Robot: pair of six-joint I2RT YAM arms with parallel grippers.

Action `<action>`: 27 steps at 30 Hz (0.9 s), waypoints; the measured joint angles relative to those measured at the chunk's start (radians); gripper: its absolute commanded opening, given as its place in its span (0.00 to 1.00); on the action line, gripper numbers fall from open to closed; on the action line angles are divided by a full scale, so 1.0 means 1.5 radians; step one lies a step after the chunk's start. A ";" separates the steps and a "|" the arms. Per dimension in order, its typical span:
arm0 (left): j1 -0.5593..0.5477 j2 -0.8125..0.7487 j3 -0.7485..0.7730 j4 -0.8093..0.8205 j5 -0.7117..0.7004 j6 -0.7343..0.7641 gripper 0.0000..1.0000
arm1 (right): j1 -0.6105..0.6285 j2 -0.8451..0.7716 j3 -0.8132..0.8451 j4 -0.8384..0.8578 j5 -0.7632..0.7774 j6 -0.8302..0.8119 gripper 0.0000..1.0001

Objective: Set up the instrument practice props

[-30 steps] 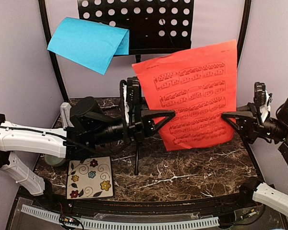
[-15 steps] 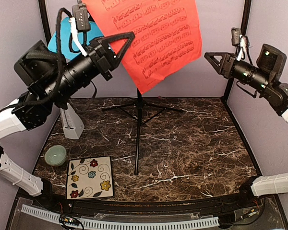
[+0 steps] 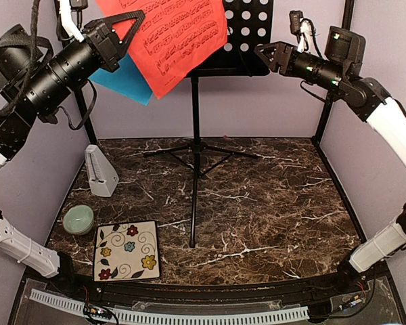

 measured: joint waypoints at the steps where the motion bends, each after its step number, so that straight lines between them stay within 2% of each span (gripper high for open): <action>1: 0.003 0.001 0.005 -0.004 -0.001 0.004 0.00 | 0.007 0.012 0.014 -0.002 0.005 -0.002 0.48; 7: 0.023 0.010 0.028 -0.016 -0.004 0.017 0.00 | 0.039 0.090 0.099 -0.010 0.042 -0.015 0.49; 17: 0.056 0.046 0.062 -0.039 0.007 0.022 0.00 | 0.059 0.205 0.206 -0.015 0.088 -0.038 0.43; 20: 0.065 0.056 0.073 -0.046 0.010 0.026 0.00 | 0.061 0.218 0.227 -0.018 0.097 -0.045 0.31; 23: 0.074 0.068 0.085 -0.051 0.010 0.027 0.00 | 0.062 0.224 0.234 -0.021 0.110 -0.047 0.11; 25: 0.080 0.075 0.093 -0.052 0.010 0.028 0.00 | 0.062 0.224 0.233 -0.021 0.113 -0.058 0.02; 27: 0.088 0.080 0.100 -0.055 0.009 0.029 0.00 | 0.062 0.223 0.229 -0.024 0.107 -0.081 0.00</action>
